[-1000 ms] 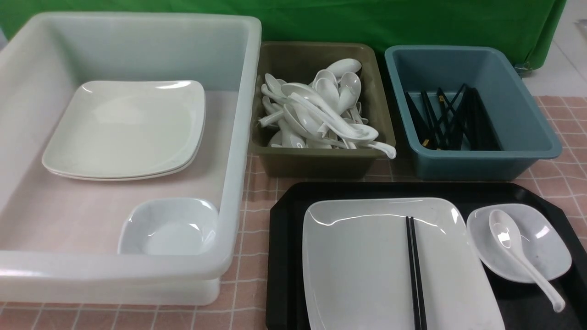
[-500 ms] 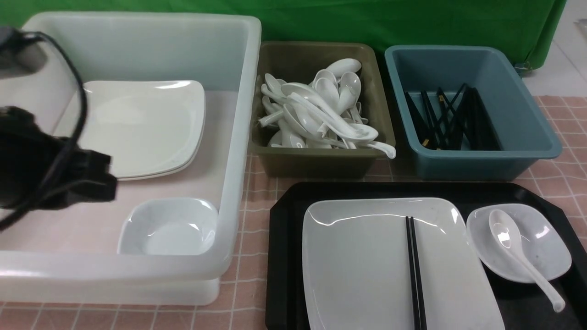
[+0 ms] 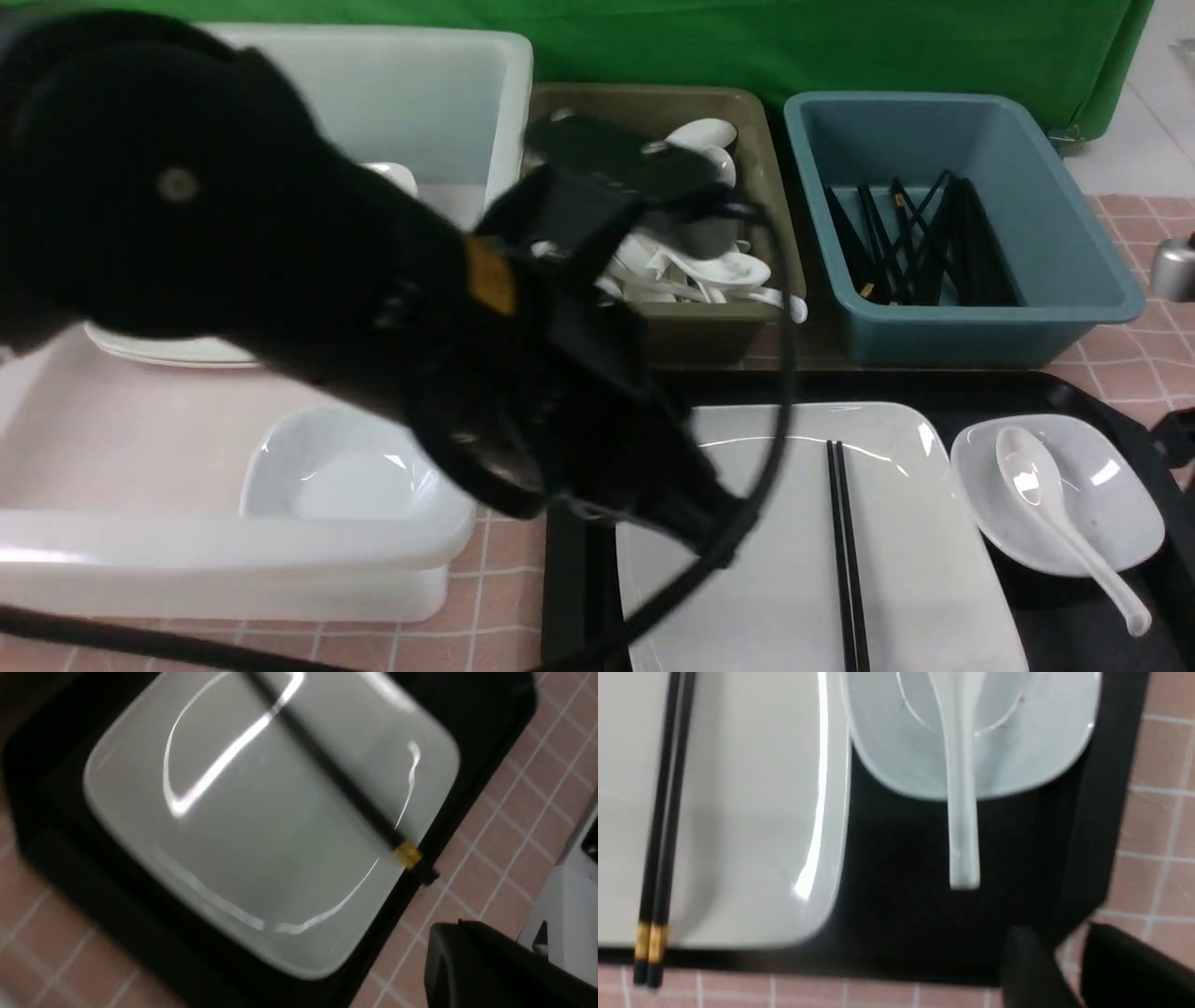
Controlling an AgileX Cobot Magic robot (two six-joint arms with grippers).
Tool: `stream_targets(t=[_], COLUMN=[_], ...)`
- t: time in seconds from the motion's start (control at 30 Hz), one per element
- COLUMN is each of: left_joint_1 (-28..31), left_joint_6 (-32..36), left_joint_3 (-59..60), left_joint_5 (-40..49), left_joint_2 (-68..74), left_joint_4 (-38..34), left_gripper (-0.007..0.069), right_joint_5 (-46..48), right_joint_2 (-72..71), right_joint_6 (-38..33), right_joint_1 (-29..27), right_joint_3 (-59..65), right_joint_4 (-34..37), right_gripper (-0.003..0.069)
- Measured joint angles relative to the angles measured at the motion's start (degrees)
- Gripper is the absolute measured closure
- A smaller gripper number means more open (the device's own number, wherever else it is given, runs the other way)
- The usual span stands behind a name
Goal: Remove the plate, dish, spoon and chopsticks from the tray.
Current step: Use the right arm to grab a soup spoon from the plate
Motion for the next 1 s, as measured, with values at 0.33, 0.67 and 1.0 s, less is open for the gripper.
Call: stream_targets(t=[0.33, 0.67, 1.0], left_joint_1=[-3.0, -3.0, -1.9], left_joint_6=[3.9, 4.2, 2.2], left_joint_3=[-5.9, -5.9, -6.8], left_joint_5=[-12.5, -12.7, -11.0], left_joint_2=[11.4, 15.9, 15.4], left_joint_4=[0.3, 0.4, 1.6], left_gripper=[0.0632, 0.0629, 0.0628], right_joint_5=[-11.5, -15.2, -7.8], right_joint_2=[14.8, 22.3, 18.6], right_joint_6=[-0.3, -1.1, -1.5], right_joint_1=[-0.2, -0.2, 0.0], right_joint_3=[-0.1, -0.1, -3.6], right_joint_4=[2.6, 4.9, 5.8], right_gripper=[0.0183, 0.0209, 0.044])
